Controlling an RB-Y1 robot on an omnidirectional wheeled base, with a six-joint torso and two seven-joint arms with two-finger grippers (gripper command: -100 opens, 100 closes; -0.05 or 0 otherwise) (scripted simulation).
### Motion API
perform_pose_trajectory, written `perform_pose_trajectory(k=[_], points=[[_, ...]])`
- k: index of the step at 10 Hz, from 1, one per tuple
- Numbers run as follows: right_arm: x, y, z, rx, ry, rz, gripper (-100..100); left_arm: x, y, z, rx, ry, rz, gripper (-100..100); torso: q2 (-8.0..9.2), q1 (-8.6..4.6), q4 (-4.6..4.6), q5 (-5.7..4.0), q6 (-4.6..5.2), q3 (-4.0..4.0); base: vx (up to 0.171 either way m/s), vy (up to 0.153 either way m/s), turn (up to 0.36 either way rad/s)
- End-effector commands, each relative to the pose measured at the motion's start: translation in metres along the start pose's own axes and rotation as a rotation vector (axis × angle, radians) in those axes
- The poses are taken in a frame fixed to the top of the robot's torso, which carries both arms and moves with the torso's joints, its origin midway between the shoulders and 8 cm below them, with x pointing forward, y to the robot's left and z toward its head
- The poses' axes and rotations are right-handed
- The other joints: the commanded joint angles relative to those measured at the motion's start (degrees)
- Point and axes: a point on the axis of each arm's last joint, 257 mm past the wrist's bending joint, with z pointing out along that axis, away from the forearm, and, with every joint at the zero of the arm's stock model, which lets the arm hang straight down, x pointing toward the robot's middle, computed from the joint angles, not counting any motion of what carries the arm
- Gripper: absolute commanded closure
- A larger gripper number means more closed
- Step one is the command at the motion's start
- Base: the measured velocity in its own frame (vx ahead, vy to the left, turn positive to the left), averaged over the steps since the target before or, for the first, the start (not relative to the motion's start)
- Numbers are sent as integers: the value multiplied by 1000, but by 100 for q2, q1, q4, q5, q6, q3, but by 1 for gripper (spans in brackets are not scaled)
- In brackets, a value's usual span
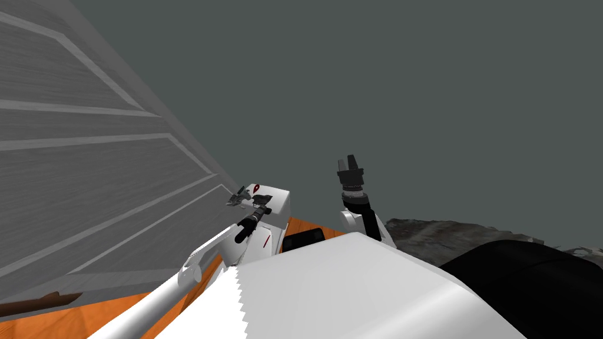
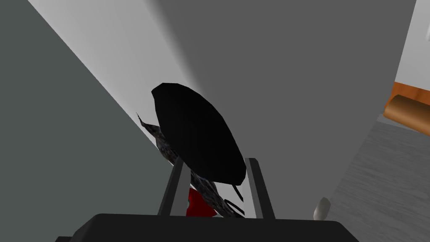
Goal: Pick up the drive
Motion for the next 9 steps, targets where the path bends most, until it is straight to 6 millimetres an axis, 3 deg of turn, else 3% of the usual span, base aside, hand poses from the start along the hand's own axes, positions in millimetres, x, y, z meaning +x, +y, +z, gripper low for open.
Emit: perform_pose_trajectory(k=[1,2,3,4,8,9], points=[[0,0,0,0,0,0,0,0,0,0,0,0,0,100,0,0,0,0,0,0,0,0,0],[0,0,0,0,0,0,0,0,0,0,0,0,0,100,-6,-1,-1,0,1,-4,0,0,0],[0,0,0,0,0,0,0,0,0,0,0,0,0,0,-8,-2,-2,0,1,-5,0,0,0],[0,0,0,0,0,0,0,0,-8,-5,15,2,3,100,-10,-2,-3,-1,1,-6,0,0,0],[0,0,0,0,0,0,0,2,-13,-12,18,7,8,100,0,-7,1,-3,3,1,-11,1,20],[0,0,0,0,0,0,0,2,-13,-13,18,7,8,0,-3,-6,0,-3,3,-2,0,0,0]])
